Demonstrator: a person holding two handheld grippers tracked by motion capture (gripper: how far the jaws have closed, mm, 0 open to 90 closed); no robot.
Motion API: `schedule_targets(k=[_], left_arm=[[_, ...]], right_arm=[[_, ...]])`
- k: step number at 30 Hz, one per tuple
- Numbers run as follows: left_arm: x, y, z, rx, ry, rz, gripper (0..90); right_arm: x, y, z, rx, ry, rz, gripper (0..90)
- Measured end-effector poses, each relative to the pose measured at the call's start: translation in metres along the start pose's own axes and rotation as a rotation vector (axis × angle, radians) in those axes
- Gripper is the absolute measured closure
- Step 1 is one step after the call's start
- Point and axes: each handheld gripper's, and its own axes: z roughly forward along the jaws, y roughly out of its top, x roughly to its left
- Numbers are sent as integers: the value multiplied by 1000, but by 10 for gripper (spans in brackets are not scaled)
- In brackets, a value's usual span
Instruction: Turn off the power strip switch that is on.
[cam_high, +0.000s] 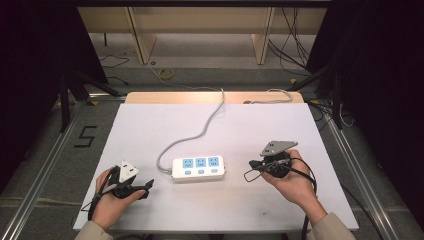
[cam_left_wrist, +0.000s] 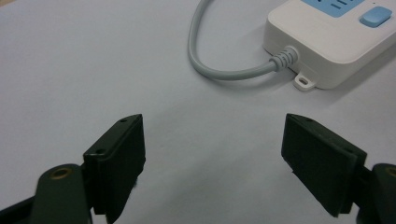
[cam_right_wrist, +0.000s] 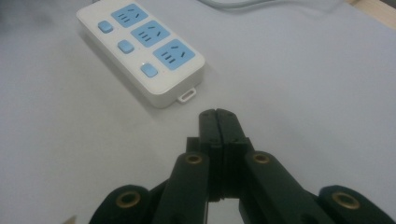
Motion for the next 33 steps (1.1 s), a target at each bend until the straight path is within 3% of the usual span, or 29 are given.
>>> schedule_targets(k=[33], left_arm=[[0,0,0,-2,0,-1,216]], right_arm=[[8,12,12,25,28,-28,900]])
